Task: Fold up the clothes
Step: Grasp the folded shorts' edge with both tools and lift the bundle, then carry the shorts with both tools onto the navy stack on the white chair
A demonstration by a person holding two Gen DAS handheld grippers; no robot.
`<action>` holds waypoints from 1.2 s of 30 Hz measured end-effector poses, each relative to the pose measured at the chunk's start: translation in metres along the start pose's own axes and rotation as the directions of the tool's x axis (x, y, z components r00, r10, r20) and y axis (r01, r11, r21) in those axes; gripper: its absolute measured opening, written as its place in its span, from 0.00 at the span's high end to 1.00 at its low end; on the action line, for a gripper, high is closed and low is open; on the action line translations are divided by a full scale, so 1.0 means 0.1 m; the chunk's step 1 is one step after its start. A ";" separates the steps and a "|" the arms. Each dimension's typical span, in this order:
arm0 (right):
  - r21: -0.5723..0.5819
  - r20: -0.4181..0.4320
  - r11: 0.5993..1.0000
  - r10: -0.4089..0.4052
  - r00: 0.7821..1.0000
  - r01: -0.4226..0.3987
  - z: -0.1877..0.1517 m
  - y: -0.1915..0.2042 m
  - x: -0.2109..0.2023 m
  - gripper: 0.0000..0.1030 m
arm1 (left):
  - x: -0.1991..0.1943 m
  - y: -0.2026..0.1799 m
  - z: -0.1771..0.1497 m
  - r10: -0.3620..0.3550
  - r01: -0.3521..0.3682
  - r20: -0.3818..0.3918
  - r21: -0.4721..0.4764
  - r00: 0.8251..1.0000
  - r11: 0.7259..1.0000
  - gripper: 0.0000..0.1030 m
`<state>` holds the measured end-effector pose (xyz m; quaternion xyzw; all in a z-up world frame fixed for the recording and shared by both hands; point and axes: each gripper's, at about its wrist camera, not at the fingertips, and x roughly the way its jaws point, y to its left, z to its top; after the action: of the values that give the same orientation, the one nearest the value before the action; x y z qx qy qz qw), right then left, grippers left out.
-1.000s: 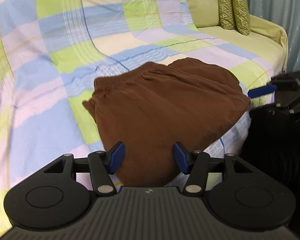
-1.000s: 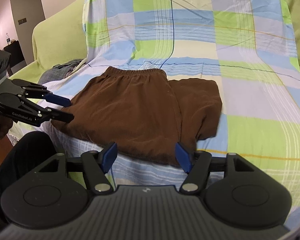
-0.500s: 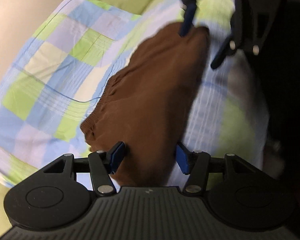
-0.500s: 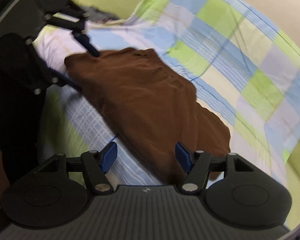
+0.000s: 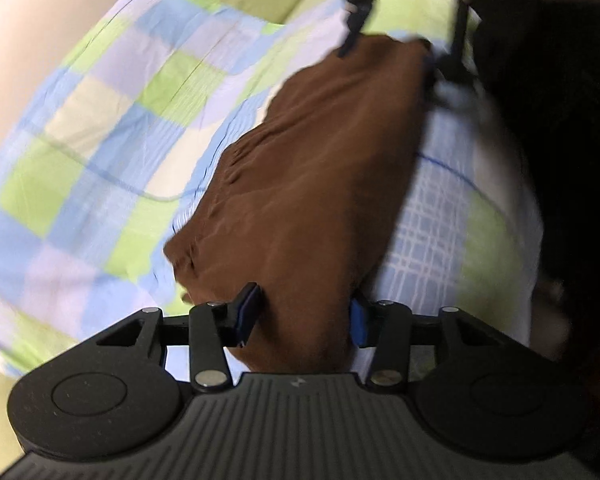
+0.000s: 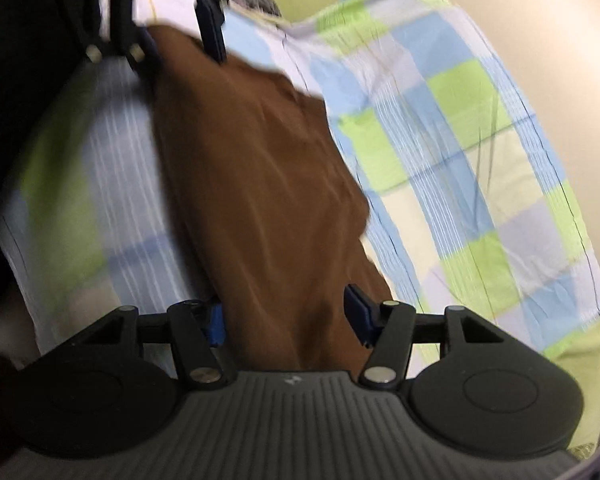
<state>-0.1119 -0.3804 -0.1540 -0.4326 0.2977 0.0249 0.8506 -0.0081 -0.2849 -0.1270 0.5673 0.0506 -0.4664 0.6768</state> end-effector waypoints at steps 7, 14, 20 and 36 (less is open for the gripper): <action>-0.125 0.021 0.992 0.020 1.000 -0.017 0.02 0.12 0.02 0.74 | 0.04 -0.04 0.06 -0.006 0.008 -0.054 0.039 0.999 0.999 0.60; -0.117 0.033 0.993 0.037 0.999 -0.033 0.12 0.00 -0.06 0.97 | -0.08 0.10 0.15 -0.020 0.033 -0.090 0.136 0.996 0.990 0.83; -0.054 0.128 0.996 -0.070 0.989 0.077 0.32 -0.35 -0.71 0.98 | -0.66 0.47 0.41 0.082 -0.074 -0.027 0.229 0.996 0.971 0.83; 0.150 -0.273 0.918 -0.319 0.908 0.367 -0.39 -0.44 -2.46 0.98 | -0.96 0.04 2.15 -0.252 -0.016 0.507 0.466 0.824 0.885 0.82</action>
<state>-0.3194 -0.3838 -0.0101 -0.3913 0.3195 -0.2086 0.8374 -0.1578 -0.4054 0.0089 0.5442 -0.2208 -0.6513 0.4806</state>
